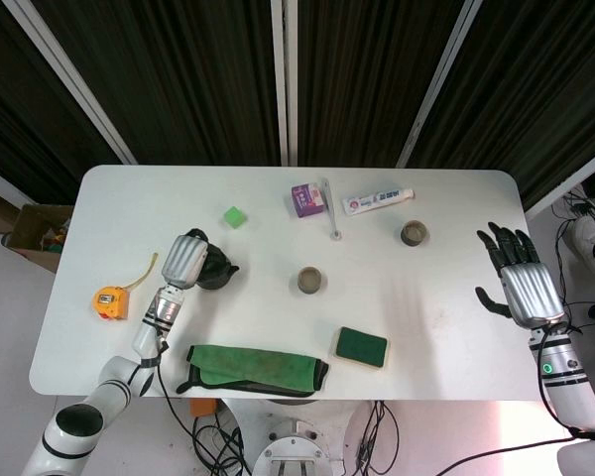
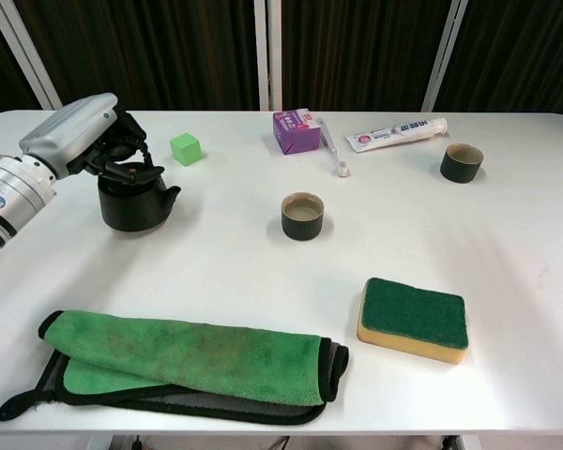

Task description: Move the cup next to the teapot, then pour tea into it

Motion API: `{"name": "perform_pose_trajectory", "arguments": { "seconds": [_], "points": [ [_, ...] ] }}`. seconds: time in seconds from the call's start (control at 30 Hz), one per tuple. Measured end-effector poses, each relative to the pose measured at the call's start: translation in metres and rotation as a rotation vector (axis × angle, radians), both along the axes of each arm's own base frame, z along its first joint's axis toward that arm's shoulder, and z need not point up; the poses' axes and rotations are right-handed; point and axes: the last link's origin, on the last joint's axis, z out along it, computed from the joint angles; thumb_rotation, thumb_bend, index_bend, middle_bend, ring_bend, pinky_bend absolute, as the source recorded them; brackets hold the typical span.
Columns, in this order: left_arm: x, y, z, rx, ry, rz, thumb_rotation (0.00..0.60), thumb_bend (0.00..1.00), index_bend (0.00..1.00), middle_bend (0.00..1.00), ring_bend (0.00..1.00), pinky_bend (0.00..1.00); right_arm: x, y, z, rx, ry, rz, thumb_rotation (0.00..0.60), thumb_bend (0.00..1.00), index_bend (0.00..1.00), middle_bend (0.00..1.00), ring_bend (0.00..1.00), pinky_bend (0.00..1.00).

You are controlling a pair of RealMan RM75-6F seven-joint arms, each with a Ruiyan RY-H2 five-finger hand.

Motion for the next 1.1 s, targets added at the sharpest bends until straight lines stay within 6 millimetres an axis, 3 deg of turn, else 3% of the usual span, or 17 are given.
{"name": "perform_pose_trajectory", "arguments": {
  "seconds": [0.63,0.77,0.97,1.1],
  "points": [
    [-0.0034,-0.0017,-0.0032,-0.015,0.000,0.011,0.575,0.23,1.00,1.00,0.96,0.40,-0.0024,0.0006,0.0002,-0.001,0.002,-0.007,0.600,0.27,0.00,0.00,0.00,0.00],
    [-0.0040,-0.0020,-0.0032,-0.018,-0.004,0.013,0.480,0.20,1.00,1.00,0.95,0.40,-0.0026,0.0003,-0.0006,0.001,0.002,-0.008,0.600,0.27,0.00,0.00,0.00,0.00],
    [-0.0055,-0.0027,-0.0033,-0.024,-0.009,0.013,0.427,0.16,1.00,1.00,0.94,0.41,-0.0015,-0.0004,-0.0017,0.003,0.003,-0.005,0.600,0.27,0.00,0.00,0.00,0.00],
    [-0.0056,-0.0031,-0.0034,-0.027,-0.014,0.013,0.340,0.14,1.00,1.00,0.94,0.41,-0.0014,-0.0004,-0.0018,0.003,0.005,-0.005,0.600,0.27,0.00,0.00,0.00,0.00]
  ]
}}
